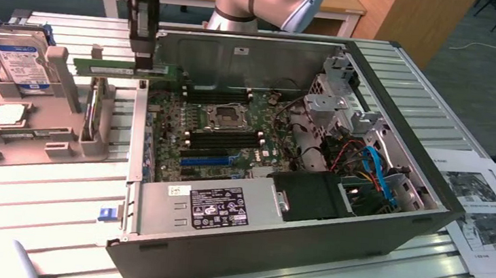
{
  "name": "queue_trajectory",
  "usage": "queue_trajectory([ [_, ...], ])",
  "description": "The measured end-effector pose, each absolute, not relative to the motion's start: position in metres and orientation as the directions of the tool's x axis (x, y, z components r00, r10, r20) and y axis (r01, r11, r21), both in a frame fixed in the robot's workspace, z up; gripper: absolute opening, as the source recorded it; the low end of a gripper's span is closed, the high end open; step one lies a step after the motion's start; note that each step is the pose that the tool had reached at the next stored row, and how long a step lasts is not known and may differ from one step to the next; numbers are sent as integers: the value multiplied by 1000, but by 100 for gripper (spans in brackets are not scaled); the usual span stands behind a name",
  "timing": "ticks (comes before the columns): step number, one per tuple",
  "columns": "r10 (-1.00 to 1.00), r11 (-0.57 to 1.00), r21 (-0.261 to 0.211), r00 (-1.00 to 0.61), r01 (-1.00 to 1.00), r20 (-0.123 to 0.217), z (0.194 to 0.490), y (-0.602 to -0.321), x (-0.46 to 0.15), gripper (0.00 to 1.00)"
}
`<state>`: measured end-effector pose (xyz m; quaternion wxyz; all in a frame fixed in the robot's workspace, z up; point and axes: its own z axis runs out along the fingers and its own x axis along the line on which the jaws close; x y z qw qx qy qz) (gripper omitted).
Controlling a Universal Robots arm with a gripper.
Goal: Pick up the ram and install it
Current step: 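Pick up the ram and move it above insertion slot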
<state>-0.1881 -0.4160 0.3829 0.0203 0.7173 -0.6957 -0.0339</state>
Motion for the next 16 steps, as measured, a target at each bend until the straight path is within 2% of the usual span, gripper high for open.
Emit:
queue_trajectory([
  [16, -999, -31, 92, 29, -995, -21, 383, -418, -128, 12],
])
